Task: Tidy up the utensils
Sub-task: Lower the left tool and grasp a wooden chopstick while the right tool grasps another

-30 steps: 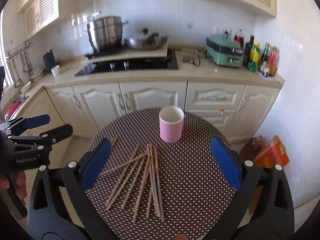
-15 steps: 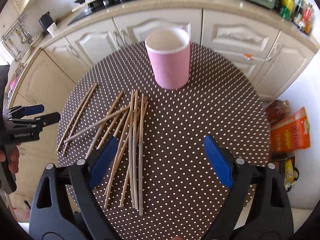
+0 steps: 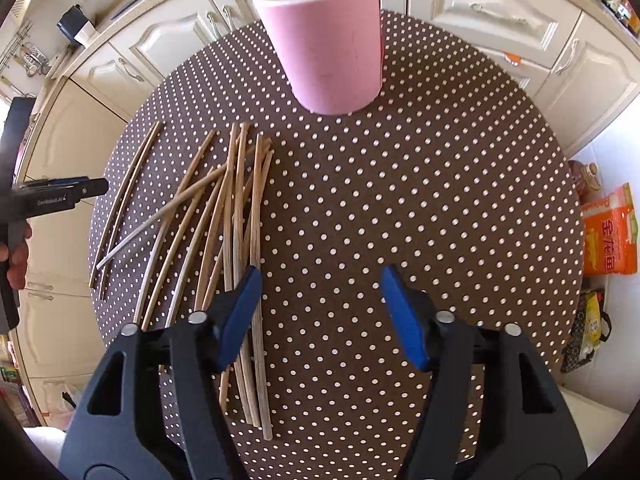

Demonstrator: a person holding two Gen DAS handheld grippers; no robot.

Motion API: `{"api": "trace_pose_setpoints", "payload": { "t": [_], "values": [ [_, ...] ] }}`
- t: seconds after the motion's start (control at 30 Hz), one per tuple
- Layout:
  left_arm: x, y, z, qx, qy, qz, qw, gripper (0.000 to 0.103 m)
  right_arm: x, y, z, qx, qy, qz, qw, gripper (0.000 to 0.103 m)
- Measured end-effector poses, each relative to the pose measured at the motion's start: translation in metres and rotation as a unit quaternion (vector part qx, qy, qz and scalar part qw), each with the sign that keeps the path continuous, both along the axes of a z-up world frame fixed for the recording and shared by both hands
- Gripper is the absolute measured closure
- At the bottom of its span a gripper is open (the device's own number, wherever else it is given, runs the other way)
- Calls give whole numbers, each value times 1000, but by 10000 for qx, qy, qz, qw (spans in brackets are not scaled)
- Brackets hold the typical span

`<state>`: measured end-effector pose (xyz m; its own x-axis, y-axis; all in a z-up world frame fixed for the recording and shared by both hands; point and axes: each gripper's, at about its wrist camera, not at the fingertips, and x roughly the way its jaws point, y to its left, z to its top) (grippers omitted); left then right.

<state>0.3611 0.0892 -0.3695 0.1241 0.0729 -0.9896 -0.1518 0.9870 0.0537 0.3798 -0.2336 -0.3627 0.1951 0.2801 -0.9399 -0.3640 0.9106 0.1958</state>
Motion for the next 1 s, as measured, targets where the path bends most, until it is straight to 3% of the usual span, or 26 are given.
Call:
{"api": "trace_pose_setpoints", "payload": {
  "t": [0.17, 0.37, 0.5, 0.7, 0.8, 0.9, 1.0],
  "values": [
    [9, 1, -17, -3, 252, -492, 9985, 57, 0, 15, -10, 25, 165, -1, 9999, 50],
    [15, 6, -41, -160, 393, -737, 9964, 72, -2, 39, -25, -26, 327, 67, 9994, 65],
    [13, 14, -52, -323, 381, -763, 9958, 79, -1, 52, -33, -72, 366, 70, 9993, 67],
    [21, 21, -61, -360, 527, -795, 9948, 83, 8, 72, -47, -218, 422, 172, 9987, 68],
    [33, 17, -62, -367, 548, -846, 9942, 91, 9, 88, -54, -348, 478, 247, 9979, 70],
    [42, 13, -59, -468, 568, -788, 9942, 98, 14, 99, -59, -462, 508, 281, 9972, 76],
    [48, 10, -60, -495, 536, -734, 9946, 98, 22, 100, -62, -460, 646, 234, 9966, 83]
  ]
}}
